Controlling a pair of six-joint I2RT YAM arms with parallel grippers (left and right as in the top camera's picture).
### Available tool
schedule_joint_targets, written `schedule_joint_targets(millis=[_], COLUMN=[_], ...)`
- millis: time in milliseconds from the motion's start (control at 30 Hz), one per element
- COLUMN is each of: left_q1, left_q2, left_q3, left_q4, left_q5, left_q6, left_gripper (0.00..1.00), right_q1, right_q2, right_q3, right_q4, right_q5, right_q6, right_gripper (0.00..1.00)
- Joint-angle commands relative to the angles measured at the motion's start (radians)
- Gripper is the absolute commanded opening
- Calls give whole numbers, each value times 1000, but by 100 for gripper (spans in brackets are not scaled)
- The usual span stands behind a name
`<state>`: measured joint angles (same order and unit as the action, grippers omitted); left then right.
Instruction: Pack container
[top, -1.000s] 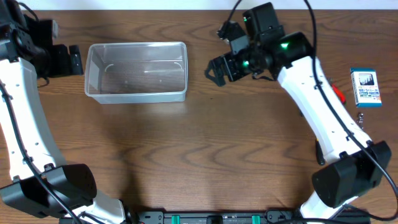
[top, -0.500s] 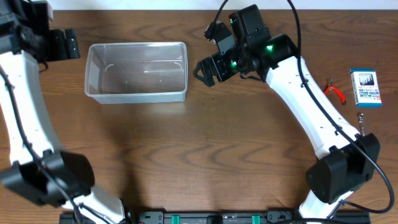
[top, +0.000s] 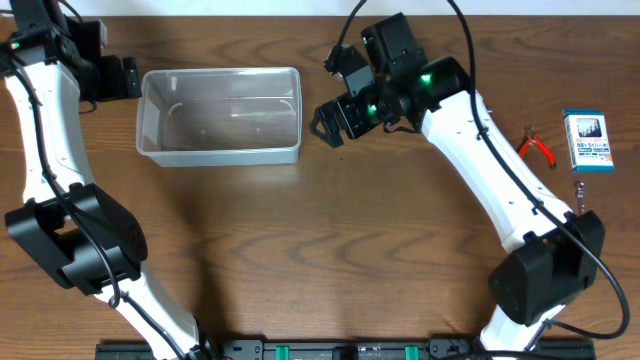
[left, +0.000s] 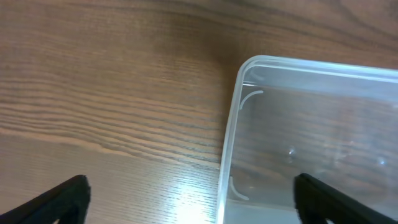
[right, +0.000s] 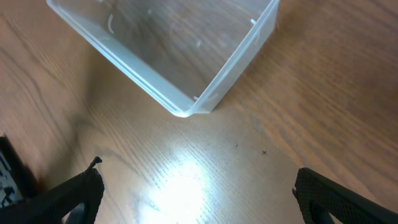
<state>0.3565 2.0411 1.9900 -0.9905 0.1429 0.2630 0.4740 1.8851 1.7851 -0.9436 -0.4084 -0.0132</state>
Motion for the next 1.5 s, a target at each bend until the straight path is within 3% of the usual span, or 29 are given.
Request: schedule_joint_targets(millis=[0,100,133,267,300,567,1233,1333,1433,1467], left_q1=[0,0,1,3,3,23,40,47,51,53], left_q2=[21,32,37,50,52,52,146,158,170,175], left_q3=[10,11,11,11,10,10,-25,-25,-25,-25], left_q4=[3,6,6,9,13,65,89,88,88,88], left_q5=[1,2,2,0,-3,-28,-110,-110,-110,-110], left_q6=[-2,-2,-2,-2,-3,-95,-82,-81,-81,-81], left_gripper=[90,89,82,14,6,6,6,5,6,6], right_q1=[10,10,10,12,12,12,12,11,10,10], right_q2=[30,44,48,70,76,96,97,97,97,97], right_q3=[15,15,15,15,15,15,15,15,15,15], right_q4=[-7,-11,-13,-23,-23,-26,-77,-93,-96,-93], right_q5=[-10,-6,-7,-7,-7,-7,17,61,69,69], right_q6=[-19,-19,-19,-18,-18,-18,-37,-37,-37,-37], right_gripper=[99,99,99,99,99,99,97,89,64,46])
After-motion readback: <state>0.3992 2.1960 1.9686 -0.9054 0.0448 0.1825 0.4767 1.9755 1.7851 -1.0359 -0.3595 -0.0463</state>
